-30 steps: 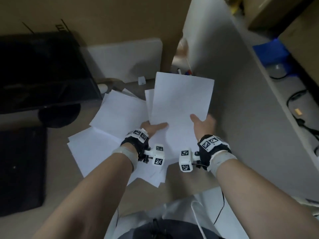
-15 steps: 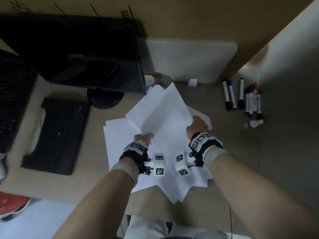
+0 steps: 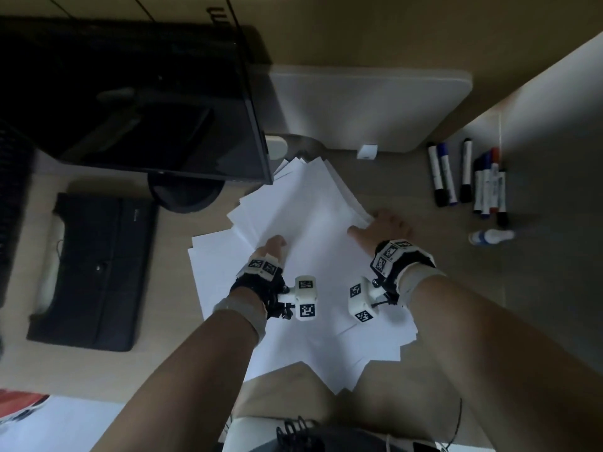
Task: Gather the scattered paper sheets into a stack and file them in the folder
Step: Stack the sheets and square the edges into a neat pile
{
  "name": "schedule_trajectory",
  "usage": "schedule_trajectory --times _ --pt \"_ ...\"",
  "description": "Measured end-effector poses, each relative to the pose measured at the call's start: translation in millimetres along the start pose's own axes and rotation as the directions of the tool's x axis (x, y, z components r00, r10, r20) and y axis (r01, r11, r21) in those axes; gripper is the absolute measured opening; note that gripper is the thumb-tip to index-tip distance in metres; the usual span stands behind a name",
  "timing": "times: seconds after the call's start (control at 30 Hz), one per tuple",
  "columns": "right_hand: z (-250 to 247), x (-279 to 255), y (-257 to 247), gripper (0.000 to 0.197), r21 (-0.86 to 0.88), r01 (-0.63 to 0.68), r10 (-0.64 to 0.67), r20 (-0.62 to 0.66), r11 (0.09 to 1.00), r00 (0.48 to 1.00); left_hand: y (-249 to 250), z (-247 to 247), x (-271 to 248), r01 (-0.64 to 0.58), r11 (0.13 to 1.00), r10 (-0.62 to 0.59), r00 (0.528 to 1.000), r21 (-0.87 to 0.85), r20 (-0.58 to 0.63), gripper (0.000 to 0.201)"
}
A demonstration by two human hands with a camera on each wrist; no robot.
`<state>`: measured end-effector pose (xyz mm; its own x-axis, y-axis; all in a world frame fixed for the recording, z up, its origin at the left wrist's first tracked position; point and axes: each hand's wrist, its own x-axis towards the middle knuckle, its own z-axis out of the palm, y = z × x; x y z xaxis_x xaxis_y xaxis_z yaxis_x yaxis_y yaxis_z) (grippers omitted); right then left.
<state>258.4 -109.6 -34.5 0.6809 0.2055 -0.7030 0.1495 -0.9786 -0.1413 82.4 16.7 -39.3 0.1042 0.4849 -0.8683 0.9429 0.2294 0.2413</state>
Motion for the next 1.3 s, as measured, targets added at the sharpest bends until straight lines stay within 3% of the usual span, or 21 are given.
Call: schedule_trajectory --times 0.13,0.17,0.27,0.4,0.5,0.6,0.67,0.7,0.77,0.87,0.9,0.97,1.0,1.07,1.2,1.3 --pt "12.8 -10.4 6.9 0.095 0.027 -0.061 0.060 0.042 0.998 0.997 0.1 4.3 22.8 0.038 0.979 -0.027 0.998 -0.202 0.057 0.023" --pt "13.6 -13.2 9.1 0.095 0.030 -0.073 0.072 0.050 0.997 0.996 -2.4 6.5 28.7 0.080 0.965 -0.062 0.995 -0.250 0.080 0.024" --pt "11.3 -21.1 17.2 0.102 0.012 -0.123 0.121 0.100 0.992 0.988 -6.9 6.6 7.4 0.136 0.901 -0.117 0.991 -0.412 0.072 0.063" --pt "22.2 -28.0 36.3 0.112 0.006 -0.142 0.139 0.156 0.990 0.978 -13.3 13.5 -5.7 0.153 0.902 -0.125 0.988 -0.403 0.095 0.032" --pt "31.4 -38.6 45.9 0.106 0.110 -0.142 0.127 0.133 0.984 0.983 -14.3 25.0 -8.0 0.095 0.918 -0.047 0.990 -0.386 0.132 0.049" --pt "34.3 -46.2 53.8 0.093 0.146 -0.128 0.109 0.132 0.981 0.985 -18.4 33.5 -26.9 0.054 0.962 -0.015 0.989 -0.268 0.148 0.041" --pt "35.4 -49.1 59.7 0.089 0.124 -0.120 0.101 0.148 0.985 0.984 -27.4 37.7 -28.7 -0.017 0.994 0.025 0.997 -0.105 0.077 0.056" --pt "36.4 -50.8 62.9 0.088 0.124 -0.119 0.099 0.154 0.985 0.983 -31.5 39.5 -30.3 -0.035 0.998 0.030 0.996 0.058 0.081 0.064" --pt "39.9 -50.9 68.9 0.086 0.150 -0.112 0.087 0.162 0.982 0.983 -36.3 41.6 -34.1 -0.098 0.930 0.083 0.995 0.355 0.060 0.079" --pt "42.0 -52.9 71.8 0.077 0.267 -0.100 0.063 0.144 0.959 0.987 -42.3 43.1 -36.1 -0.146 0.773 0.119 0.989 0.617 0.085 0.075" --pt "42.1 -53.0 70.8 0.075 0.289 -0.099 0.059 0.145 0.952 0.988 -39.0 40.3 -43.0 -0.124 0.828 0.101 0.992 0.547 0.072 0.067" --pt "42.1 -54.7 66.0 0.079 0.255 -0.098 0.059 0.156 0.962 0.986 -34.1 35.0 -46.4 -0.053 0.971 0.051 0.999 0.233 0.014 0.053" --pt "42.0 -56.7 62.7 0.082 0.215 -0.096 0.063 0.154 0.972 0.986 -34.1 32.8 -41.4 -0.032 0.992 0.031 0.999 0.124 0.009 0.052" --pt "42.0 -58.1 57.3 0.087 0.154 -0.104 0.081 0.150 0.982 0.985 -32.6 28.6 -40.4 0.030 0.999 -0.030 0.999 0.017 0.020 0.058" --pt "40.0 -52.7 56.7 0.086 0.124 -0.122 0.105 0.132 0.985 0.986 -34.7 29.0 -37.0 -0.019 0.973 0.014 1.000 -0.229 -0.026 0.050" --pt "38.2 -46.1 57.6 0.084 0.139 -0.137 0.121 0.120 0.981 0.985 -28.8 30.4 -41.0 0.027 0.900 -0.032 0.999 -0.434 -0.006 0.069"
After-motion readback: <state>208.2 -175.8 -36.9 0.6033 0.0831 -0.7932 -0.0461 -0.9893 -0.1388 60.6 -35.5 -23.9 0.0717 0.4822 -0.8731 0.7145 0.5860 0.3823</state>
